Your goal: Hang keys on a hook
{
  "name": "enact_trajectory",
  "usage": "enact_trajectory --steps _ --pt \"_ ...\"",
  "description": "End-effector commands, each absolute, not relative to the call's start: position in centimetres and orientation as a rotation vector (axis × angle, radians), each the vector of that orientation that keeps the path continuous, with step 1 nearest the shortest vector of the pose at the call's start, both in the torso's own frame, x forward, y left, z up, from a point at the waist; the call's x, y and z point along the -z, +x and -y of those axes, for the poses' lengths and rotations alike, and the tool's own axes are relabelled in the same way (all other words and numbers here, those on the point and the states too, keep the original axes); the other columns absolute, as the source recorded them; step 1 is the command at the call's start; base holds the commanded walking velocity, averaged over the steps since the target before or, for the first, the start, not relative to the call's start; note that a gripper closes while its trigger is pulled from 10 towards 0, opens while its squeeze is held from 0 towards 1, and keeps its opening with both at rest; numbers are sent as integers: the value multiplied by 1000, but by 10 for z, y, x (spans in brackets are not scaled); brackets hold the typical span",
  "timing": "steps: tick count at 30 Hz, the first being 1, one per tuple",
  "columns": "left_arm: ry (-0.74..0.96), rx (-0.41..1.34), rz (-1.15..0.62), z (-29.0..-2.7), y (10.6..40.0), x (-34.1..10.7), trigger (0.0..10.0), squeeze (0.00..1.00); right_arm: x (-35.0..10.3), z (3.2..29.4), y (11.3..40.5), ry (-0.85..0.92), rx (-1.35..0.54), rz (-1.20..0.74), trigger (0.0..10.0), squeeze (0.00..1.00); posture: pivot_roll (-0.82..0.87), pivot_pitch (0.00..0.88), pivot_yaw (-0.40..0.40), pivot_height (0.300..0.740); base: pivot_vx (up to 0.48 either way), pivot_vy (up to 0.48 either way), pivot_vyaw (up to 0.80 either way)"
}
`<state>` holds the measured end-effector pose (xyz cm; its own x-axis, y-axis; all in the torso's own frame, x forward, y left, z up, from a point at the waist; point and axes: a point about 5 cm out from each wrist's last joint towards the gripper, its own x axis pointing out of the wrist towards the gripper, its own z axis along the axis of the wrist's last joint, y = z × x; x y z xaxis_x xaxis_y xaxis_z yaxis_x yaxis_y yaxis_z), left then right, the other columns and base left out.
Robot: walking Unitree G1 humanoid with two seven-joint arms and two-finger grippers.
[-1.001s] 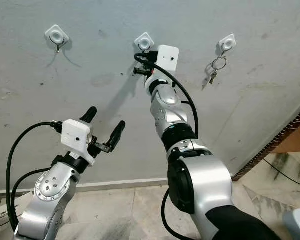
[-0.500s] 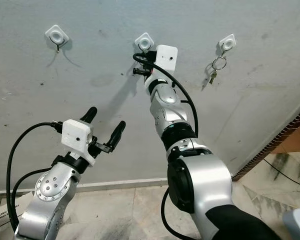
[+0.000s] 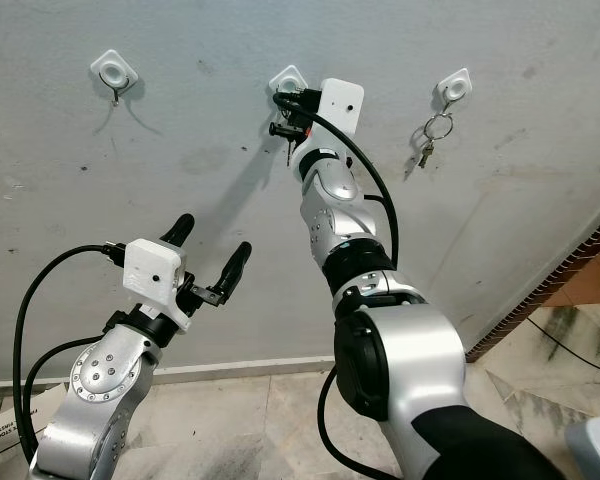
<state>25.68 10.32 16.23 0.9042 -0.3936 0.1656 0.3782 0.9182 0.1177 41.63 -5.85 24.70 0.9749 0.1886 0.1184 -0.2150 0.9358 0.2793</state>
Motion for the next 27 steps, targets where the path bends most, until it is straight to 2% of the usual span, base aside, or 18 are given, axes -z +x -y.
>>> enact_trajectory --steps 1,12,27 --pt "78 406 175 -102 256 -161 10000 0 -254 56 418 285 -208 64 10000 0 220 34 -81 740 0 0 0" --pt "75 408 171 -100 256 -160 10000 0 -262 55 420 231 -188 50 10000 0 217 36 -85 740 0 0 0" --pt "75 409 162 -100 256 -158 10000 0 -236 58 417 204 -171 -24 10000 0 214 38 -85 740 0 0 0"
